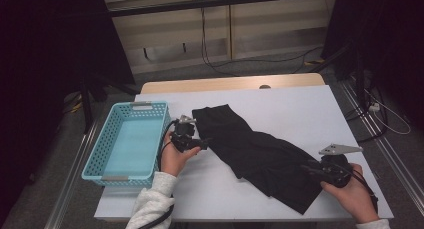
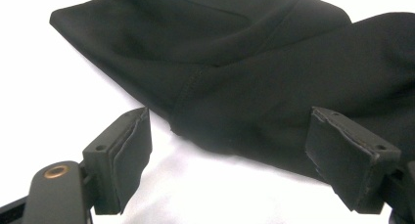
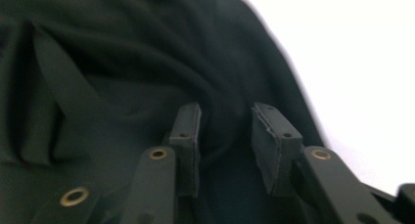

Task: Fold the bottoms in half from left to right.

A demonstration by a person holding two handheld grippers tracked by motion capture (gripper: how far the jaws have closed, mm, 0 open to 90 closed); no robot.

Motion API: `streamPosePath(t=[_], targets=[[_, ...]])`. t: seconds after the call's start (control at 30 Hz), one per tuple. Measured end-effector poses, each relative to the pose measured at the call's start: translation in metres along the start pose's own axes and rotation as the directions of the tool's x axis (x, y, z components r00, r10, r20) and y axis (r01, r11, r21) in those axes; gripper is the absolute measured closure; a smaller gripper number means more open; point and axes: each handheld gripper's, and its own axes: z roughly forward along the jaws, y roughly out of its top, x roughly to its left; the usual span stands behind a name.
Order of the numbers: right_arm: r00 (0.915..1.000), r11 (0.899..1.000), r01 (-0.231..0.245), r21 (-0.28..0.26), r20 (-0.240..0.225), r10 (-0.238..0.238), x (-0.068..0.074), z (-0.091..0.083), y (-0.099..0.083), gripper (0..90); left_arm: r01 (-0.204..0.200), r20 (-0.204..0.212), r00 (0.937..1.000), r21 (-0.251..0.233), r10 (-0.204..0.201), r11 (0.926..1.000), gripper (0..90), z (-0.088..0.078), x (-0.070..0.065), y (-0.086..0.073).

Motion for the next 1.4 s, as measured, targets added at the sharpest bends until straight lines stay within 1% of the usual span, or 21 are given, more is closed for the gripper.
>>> streamPosePath(t=[0.03,0.07,0.1,0.13,0.23,0.37,0.4,0.47,0.5,0.53,0.6,0.63,0.7,0.83,0.97,1.03,1.2,1.27,1.33,1.37,1.4], targets=[[1.0000,1.000,-0.003,0.021,-0.004,0.003,0.000,0.003,-0.002,66.7,-0.001,0.003,1.0000,0.003,0.001,1.0000,17.8,0.000,0.000,0.000],[1.0000,1.000,0.000,0.014,-0.005,0.000,0.001,0.006,-0.003,75.5,0.001,0.003,1.0000,0.001,-0.001,1.0000,17.8,0.000,-0.001,0.000],[0.9993,1.000,0.021,0.008,-0.030,-0.020,0.002,0.007,-0.004,88.4,0.002,0.003,1.0000,-0.003,-0.002,1.0000,17.8,0.000,-0.001,0.000],[0.9985,1.000,0.026,0.018,-0.048,-0.025,0.003,0.007,-0.003,89.0,-0.004,0.003,1.0000,-0.003,0.004,1.0000,17.8,0.000,-0.001,0.000],[0.9974,0.998,0.061,0.004,-0.038,-0.061,0.002,-0.001,0.005,89.3,-0.003,0.003,1.0000,-0.005,0.003,1.0000,17.8,0.000,-0.001,0.001],[0.9960,0.995,0.089,-0.041,0.017,-0.088,-0.008,-0.019,0.014,89.1,0.001,0.008,1.0000,0.001,-0.001,1.0000,17.8,0.001,0.001,0.000],[0.9952,0.994,0.095,-0.044,0.028,-0.094,-0.010,-0.020,0.014,88.2,0.005,0.002,1.0000,-0.002,-0.005,1.0000,17.8,0.001,0.000,-0.001],[0.9960,0.996,0.077,-0.047,0.048,-0.075,-0.016,-0.017,0.011,74.7,0.005,0.006,1.0000,0.001,-0.005,1.0000,17.8,0.002,0.000,-0.001],[0.9957,0.996,0.077,-0.044,0.054,-0.075,-0.016,-0.014,0.009,74.5,0.002,0.005,1.0000,0.003,-0.002,1.0000,17.8,0.002,0.000,-0.001],[0.9955,0.995,0.085,-0.051,0.046,-0.083,-0.014,-0.012,0.008,73.9,0.001,0.003,1.0000,0.001,-0.001,1.0000,17.8,0.002,-0.001,0.000],[0.9962,0.995,0.081,-0.053,0.036,-0.079,-0.009,-0.009,0.009,64.2,0.002,0.006,1.0000,0.003,-0.002,1.0000,17.8,0.002,-0.001,0.000],[0.9950,0.994,0.094,-0.057,0.039,-0.092,-0.003,-0.007,0.010,65.7,-0.005,0.005,1.0000,0.008,0.005,1.0000,17.8,0.002,-0.001,-0.001],[0.9938,0.991,0.110,-0.072,-0.001,-0.111,0.008,-0.006,0.015,64.4,-0.008,0.007,0.9999,0.015,0.008,0.9998,17.8,0.002,-0.001,-0.001],[0.9892,0.986,0.132,-0.101,-0.051,-0.138,0.028,0.001,0.025,61.2,-0.008,0.005,1.0000,0.012,0.008,0.9999,17.8,0.002,-0.001,-0.001],[0.9848,0.985,0.117,-0.127,-0.113,-0.131,0.044,0.012,0.033,58.0,0.000,0.001,1.0000,0.005,0.000,1.0000,17.8,0.001,-0.001,-0.001],[0.9825,0.985,0.110,-0.131,-0.135,-0.128,0.050,0.016,0.036,53.4,-0.007,-0.001,1.0000,0.009,0.007,0.9999,17.8,0.000,-0.001,-0.002],[0.9766,0.982,0.142,-0.127,-0.144,-0.160,0.061,0.031,0.040,53.0,-0.013,0.002,0.9999,0.019,0.013,0.9997,17.7,0.000,0.000,-0.002],[0.9763,0.982,0.152,-0.111,-0.137,-0.167,0.062,0.037,0.039,58.0,-0.006,-0.002,1.0000,0.010,0.006,0.9999,17.7,0.002,-0.001,-0.002],[0.9757,0.983,0.158,-0.098,-0.138,-0.170,0.062,0.040,0.038,68.9,-0.001,-0.001,1.0000,0.011,0.001,0.9999,17.7,0.002,-0.001,-0.003],[0.9737,0.982,0.164,-0.094,-0.145,-0.176,0.062,0.040,0.037,78.6,-0.001,0.002,1.0000,0.012,0.001,0.9999,17.7,0.002,-0.001,-0.003],[0.9721,0.981,0.170,-0.092,-0.147,-0.183,0.061,0.039,0.035,84.7,-0.001,0.001,1.0000,0.010,0.001,0.9999,17.7,0.002,-0.001,-0.002]])
